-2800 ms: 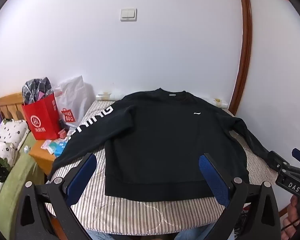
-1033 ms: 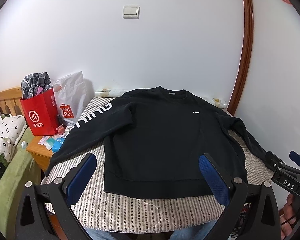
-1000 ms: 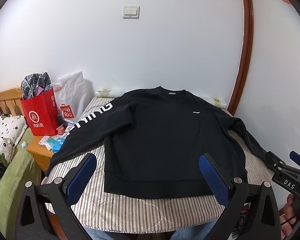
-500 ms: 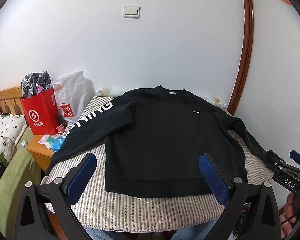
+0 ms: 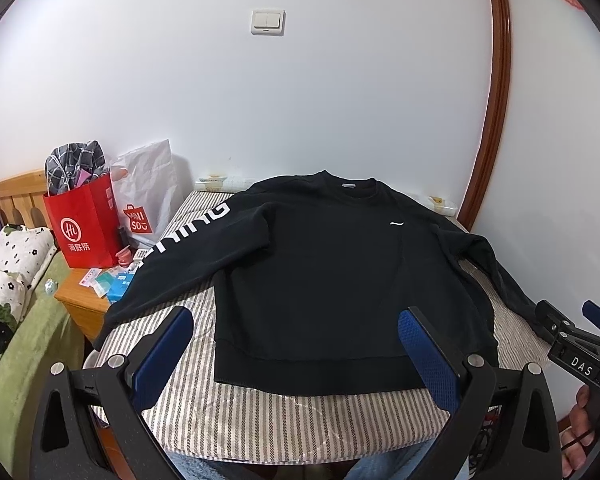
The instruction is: Fold small clothes
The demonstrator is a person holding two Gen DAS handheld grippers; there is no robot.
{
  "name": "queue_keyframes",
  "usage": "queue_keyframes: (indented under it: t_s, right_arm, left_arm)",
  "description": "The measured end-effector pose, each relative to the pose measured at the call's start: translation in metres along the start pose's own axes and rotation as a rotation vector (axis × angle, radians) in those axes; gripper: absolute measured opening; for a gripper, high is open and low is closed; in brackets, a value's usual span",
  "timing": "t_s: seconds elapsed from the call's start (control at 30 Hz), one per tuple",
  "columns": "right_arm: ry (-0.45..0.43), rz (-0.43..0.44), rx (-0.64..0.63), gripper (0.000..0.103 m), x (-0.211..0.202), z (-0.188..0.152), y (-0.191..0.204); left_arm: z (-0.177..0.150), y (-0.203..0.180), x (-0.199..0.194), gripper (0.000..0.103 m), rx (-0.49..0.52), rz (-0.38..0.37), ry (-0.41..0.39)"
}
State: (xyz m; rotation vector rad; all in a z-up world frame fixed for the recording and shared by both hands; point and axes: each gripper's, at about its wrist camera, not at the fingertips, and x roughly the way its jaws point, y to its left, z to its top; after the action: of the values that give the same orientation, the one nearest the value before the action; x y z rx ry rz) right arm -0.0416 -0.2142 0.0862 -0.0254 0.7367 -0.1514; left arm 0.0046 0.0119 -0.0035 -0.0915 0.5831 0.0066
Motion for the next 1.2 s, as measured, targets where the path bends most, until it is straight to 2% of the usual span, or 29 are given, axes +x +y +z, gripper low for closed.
queue_keyframes:
  t_s: [0.4,0.63,0.83,1.1,1.2]
  right_arm:
    - [0.001,-0.008,-0.007,0.103,0.005,0.002,0.002]
    - [0.016,0.003,-0.014,0.103,0.021,0.010,0.008]
    - [0.050,-0.008,-0.005,0.103,0.051,0.018,0.016]
    - [0.146,-0.024,-0.001,0.103,0.111,0.012,0.026]
    - [0.195,0.023,-0.020,0.102,0.134,0.009,0.033]
  left_arm:
    - [0.001,0.001,0.003,0.103,0.004,0.002,0.004]
    - [0.013,0.010,0.024,0.103,-0.014,-0.027,0.021]
    - [0.016,0.033,0.064,0.103,-0.071,-0.045,0.084]
    - [0.002,0.078,0.137,0.102,-0.187,-0.013,0.209]
    - [-0.008,0.097,0.161,0.102,-0.234,0.007,0.251]
